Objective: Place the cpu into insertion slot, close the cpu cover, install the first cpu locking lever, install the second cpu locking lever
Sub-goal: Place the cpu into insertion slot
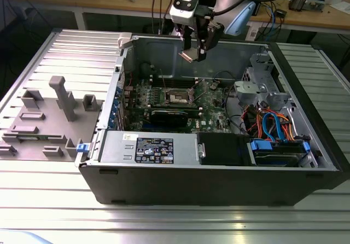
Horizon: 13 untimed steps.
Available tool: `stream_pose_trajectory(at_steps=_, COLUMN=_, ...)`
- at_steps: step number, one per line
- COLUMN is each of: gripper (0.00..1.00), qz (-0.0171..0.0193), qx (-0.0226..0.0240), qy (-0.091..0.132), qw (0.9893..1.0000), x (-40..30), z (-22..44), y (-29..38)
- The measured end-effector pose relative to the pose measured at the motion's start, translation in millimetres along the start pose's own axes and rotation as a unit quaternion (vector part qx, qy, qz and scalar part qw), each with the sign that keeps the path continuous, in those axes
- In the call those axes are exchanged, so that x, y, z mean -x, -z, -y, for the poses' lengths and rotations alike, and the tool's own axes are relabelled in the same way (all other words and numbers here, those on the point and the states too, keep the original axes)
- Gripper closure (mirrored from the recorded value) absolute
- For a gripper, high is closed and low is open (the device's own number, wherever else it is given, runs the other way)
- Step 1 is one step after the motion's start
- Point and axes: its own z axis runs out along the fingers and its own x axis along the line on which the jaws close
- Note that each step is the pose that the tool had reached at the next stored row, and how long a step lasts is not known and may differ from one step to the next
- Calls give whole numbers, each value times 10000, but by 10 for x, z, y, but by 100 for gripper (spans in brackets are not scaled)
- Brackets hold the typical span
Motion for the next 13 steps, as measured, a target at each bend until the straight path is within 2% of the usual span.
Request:
stream_pose_trajectory(at_steps=6, gripper=46, qz=9, qx=-5, qy=-150, qw=9999, x=0, z=0, y=-1)
stream_pose_trajectory(at_steps=9, gripper=46, qz=21, qx=-12, qy=-335, qw=9994, x=0, z=0, y=-3)
stream_pose_trajectory(at_steps=11, gripper=46, qz=32, qx=-18, qy=-494, qw=9988, x=0, z=0, y=-4)
stream_pose_trajectory(at_steps=13, gripper=46, qz=49, qx=-28, qy=-768, qw=9970, x=0, z=0, y=-7)
